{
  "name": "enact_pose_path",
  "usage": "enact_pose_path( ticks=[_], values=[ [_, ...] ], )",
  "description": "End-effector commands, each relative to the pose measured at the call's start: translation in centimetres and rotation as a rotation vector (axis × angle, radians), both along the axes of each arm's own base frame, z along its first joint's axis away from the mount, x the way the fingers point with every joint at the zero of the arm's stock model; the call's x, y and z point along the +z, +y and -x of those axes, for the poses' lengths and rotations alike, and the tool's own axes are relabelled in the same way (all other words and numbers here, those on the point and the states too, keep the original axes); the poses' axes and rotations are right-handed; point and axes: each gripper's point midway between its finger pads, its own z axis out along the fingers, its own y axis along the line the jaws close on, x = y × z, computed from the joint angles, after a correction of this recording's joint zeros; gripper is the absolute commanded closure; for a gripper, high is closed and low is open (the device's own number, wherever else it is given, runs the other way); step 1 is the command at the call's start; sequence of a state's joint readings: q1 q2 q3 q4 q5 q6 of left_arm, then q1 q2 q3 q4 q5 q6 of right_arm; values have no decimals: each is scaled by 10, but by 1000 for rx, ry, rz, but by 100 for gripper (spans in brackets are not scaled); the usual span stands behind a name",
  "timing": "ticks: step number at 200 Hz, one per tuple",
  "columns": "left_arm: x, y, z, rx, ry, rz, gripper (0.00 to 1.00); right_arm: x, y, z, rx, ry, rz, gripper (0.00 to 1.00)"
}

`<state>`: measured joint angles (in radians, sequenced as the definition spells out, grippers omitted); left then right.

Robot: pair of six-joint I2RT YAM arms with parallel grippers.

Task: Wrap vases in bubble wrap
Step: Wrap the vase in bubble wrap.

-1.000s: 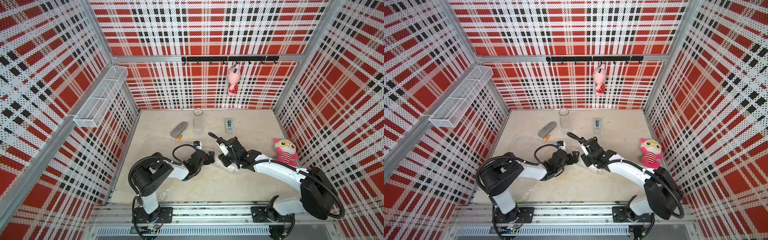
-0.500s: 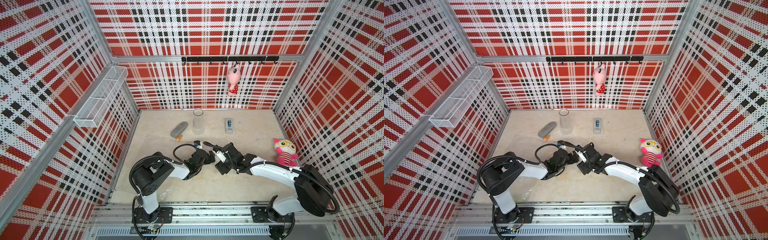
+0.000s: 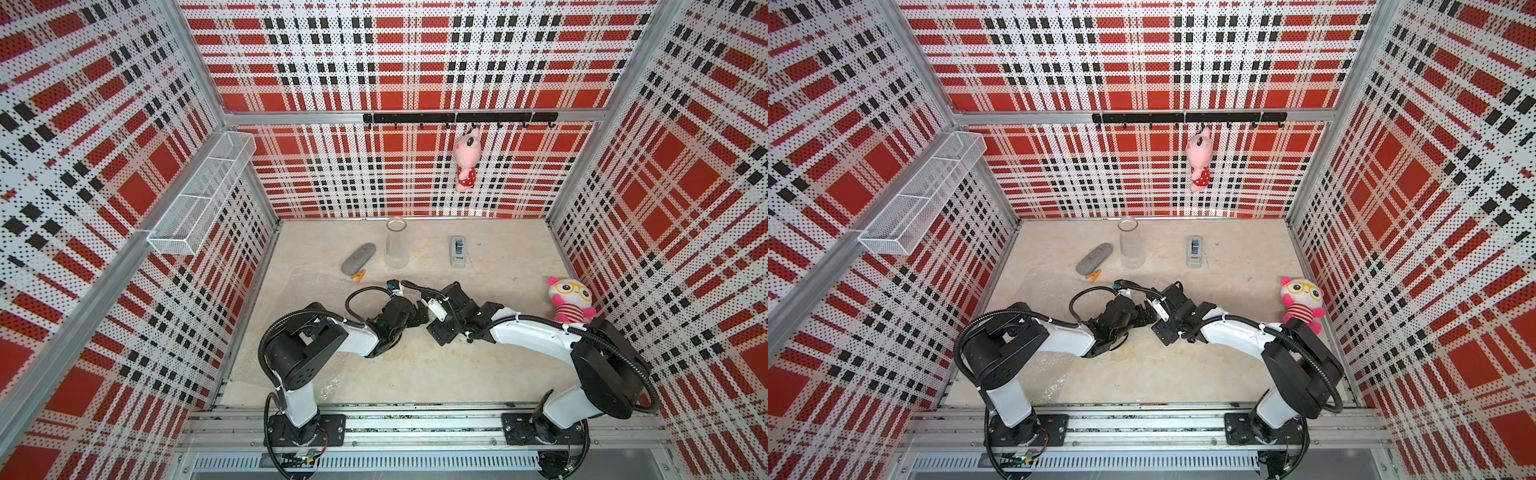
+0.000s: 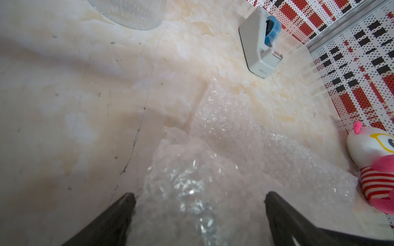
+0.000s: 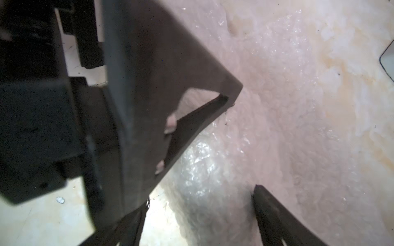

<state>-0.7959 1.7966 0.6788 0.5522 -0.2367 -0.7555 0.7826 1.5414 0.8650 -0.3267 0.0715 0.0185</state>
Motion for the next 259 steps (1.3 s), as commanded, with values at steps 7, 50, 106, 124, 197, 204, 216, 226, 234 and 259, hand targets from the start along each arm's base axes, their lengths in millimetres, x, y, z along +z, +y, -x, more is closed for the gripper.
enact_pose_path(
  ticks=[7,50,106,124,197,204,216,226,234,259],
  values=[
    [-10,1,0,-21,24,-35,3,-1,-9,11,16,29,46,18],
    [-9,9,-2,-7,27,-36,3,-1,-17,6,-7,15,71,11],
    [-11,7,-2,-13,32,-35,3,-8,-16,12,1,51,44,7],
    [-8,7,-3,-11,33,-24,3,-15,-14,18,7,80,34,15],
    [2,32,-5,36,42,21,3,-30,1,32,55,135,59,18],
    [4,36,-5,44,39,25,3,-32,3,32,59,140,66,18],
    [7,42,-6,58,39,35,3,-33,7,32,67,143,71,19],
    [9,49,-7,73,40,48,2,-34,9,31,70,139,79,22],
    [12,56,-7,85,40,58,2,-34,11,29,67,135,82,25],
    [26,83,-9,151,7,74,2,-30,21,22,75,113,63,35]
  ],
)
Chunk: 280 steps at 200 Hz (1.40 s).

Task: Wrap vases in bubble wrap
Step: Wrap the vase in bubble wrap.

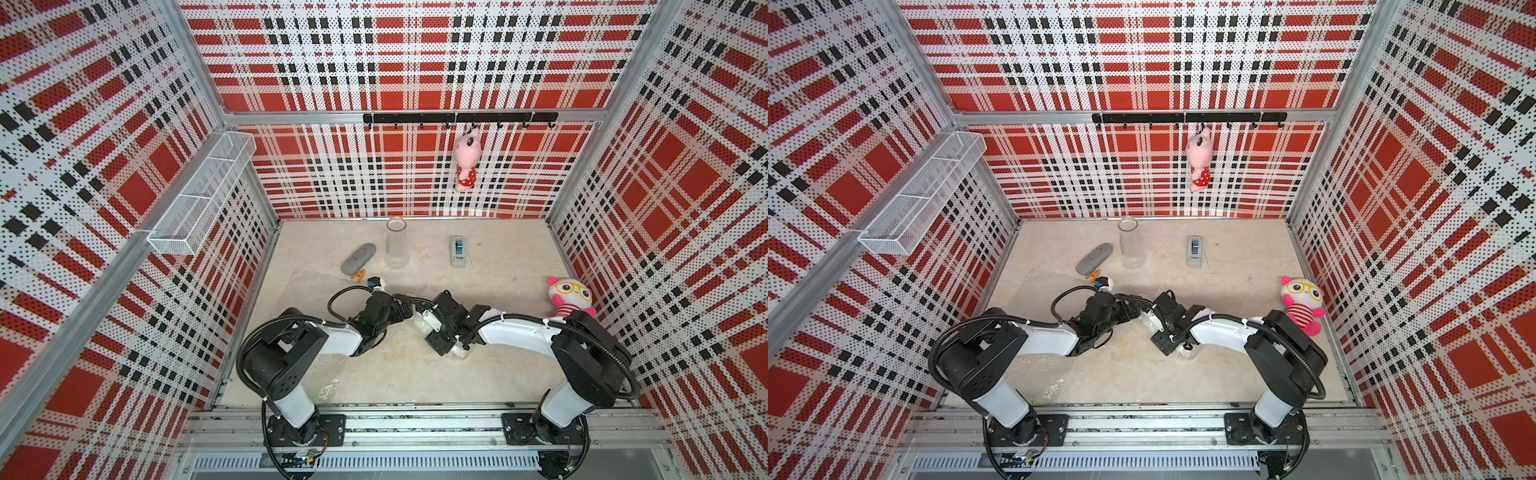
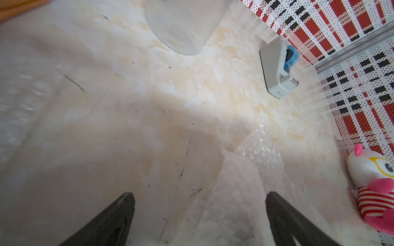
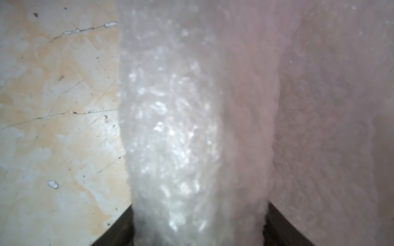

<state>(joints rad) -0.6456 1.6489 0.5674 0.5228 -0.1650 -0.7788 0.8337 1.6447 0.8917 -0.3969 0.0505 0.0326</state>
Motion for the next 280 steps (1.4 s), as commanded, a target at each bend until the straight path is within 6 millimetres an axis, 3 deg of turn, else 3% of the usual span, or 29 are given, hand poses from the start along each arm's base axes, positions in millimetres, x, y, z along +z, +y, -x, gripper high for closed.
enact_pose_path(
  ticks=[1,33,62,102,135,184,227,280],
  values=[
    [14,22,0,53,-24,22,2,5,15,-4,25,-4,-28,36],
    [35,72,5,209,-74,-10,2,15,35,-19,22,-31,-79,44],
    [57,127,24,406,-156,17,2,14,53,-31,22,-14,-166,49],
    [77,151,46,407,-225,153,2,12,54,-33,-69,170,-387,52],
    [83,130,57,307,-257,271,1,6,50,-20,-158,329,-500,52],
    [69,67,68,138,-198,360,9,-19,44,-5,-253,465,-577,52],
    [59,19,62,4,-127,416,18,-31,43,-1,-266,495,-577,50],
    [53,-22,54,-119,-90,516,23,-36,36,-1,-279,470,-537,49]
  ],
)
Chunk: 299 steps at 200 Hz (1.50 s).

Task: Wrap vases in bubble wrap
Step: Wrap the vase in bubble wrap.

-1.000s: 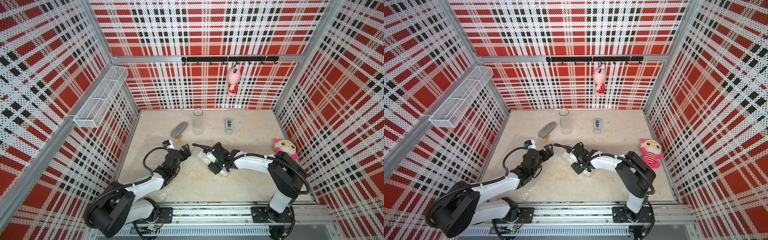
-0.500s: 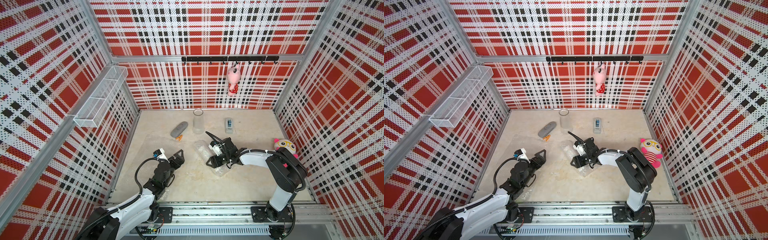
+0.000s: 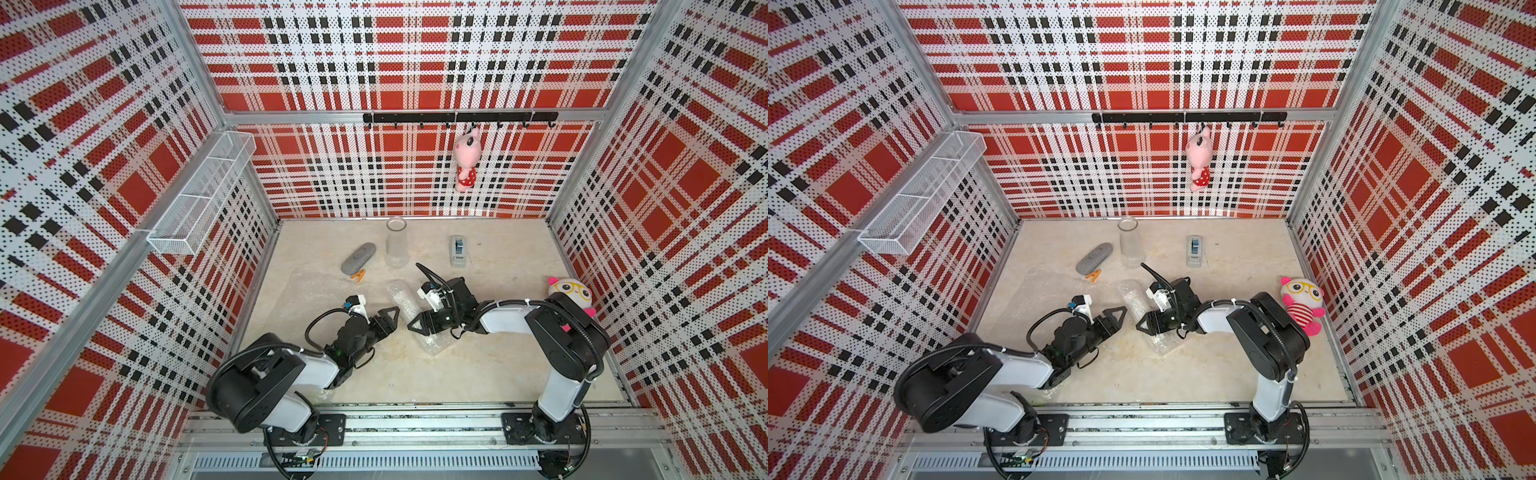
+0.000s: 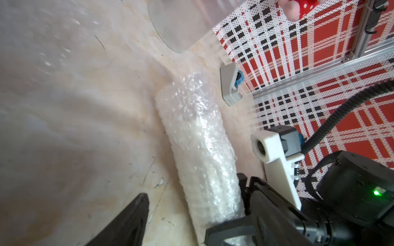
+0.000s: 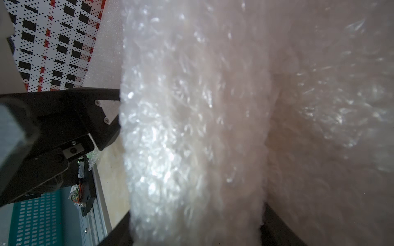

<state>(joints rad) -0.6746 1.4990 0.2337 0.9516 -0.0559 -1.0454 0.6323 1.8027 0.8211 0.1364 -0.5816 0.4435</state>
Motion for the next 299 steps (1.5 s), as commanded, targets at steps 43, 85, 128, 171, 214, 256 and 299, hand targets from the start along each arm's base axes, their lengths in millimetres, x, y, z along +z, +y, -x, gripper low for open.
enact_pose_path(
  ticks=[43,85,128,171,214,256,299],
  values=[
    [12,-47,-6,-138,-31,157,27,-39,-20,23,-25,124,115,49],
    [-11,-55,-8,-152,28,151,29,-29,-17,21,-28,98,83,49],
    [-26,-62,-9,-160,63,139,19,-26,-13,25,-13,106,36,49],
    [-42,-58,-12,-134,92,99,27,-27,-15,28,-10,97,43,48],
    [-85,-37,-13,-58,211,-54,41,-27,-22,30,-14,81,72,39],
    [-108,-27,-12,-21,279,-175,45,-15,-31,18,-22,3,162,10],
    [-114,-26,-11,-8,294,-220,48,16,-54,-2,-76,-149,290,0]
  ],
)
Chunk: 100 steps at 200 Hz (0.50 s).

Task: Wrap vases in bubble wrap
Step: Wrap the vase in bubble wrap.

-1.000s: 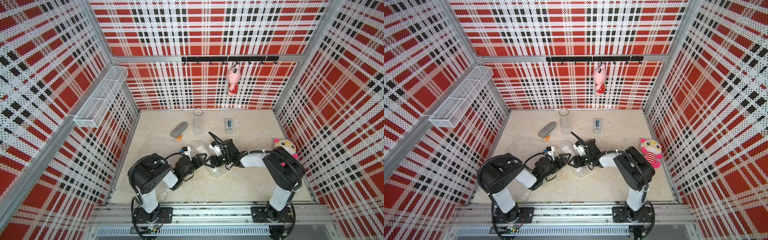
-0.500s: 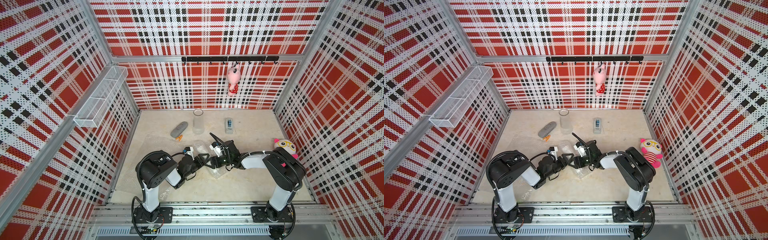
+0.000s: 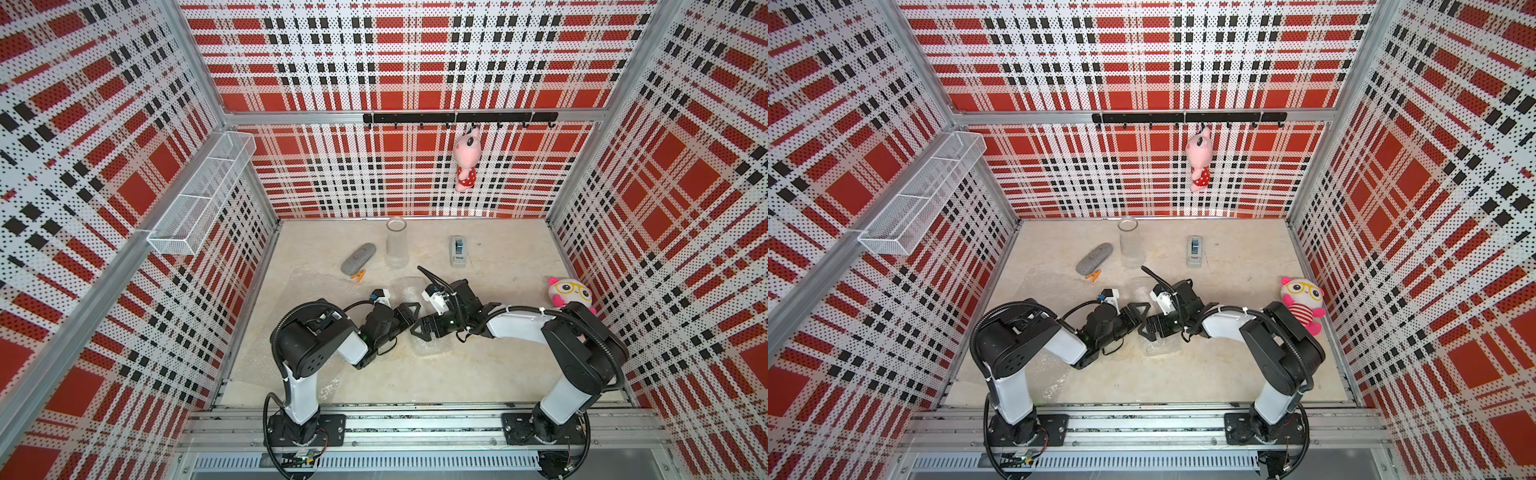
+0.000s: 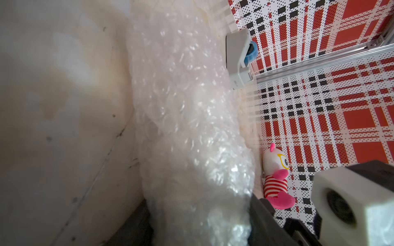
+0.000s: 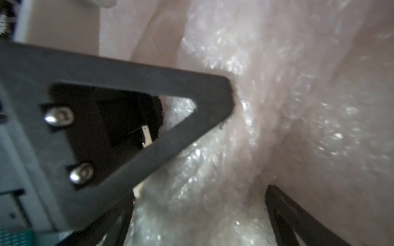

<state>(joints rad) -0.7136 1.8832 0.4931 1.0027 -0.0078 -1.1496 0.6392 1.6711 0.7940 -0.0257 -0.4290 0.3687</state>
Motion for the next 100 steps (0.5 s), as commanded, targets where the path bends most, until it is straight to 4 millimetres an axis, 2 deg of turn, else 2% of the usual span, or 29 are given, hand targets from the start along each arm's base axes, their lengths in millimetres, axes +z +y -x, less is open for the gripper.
enact_pose_path(
  ticks=[1,13,28,50,58,71,82,100],
  values=[
    [-70,35,25,18,161,-268,48,9,-27,-7,-39,-76,153,0],
    [-69,34,25,15,160,-270,48,22,-42,-18,-104,-147,208,0],
    [-68,33,25,14,157,-270,48,40,-71,-38,-259,-265,290,0],
    [-68,32,24,10,153,-271,48,60,-97,-61,-415,-375,264,0],
    [-68,32,24,8,153,-271,48,61,-98,-66,-432,-340,220,1],
    [-69,31,24,5,154,-273,48,53,-97,-73,-453,-222,166,17],
    [-68,31,24,5,153,-271,48,44,-78,-70,-372,-131,97,26],
    [-68,32,26,6,152,-275,48,32,-48,-61,-272,-36,-19,29]
  ],
)
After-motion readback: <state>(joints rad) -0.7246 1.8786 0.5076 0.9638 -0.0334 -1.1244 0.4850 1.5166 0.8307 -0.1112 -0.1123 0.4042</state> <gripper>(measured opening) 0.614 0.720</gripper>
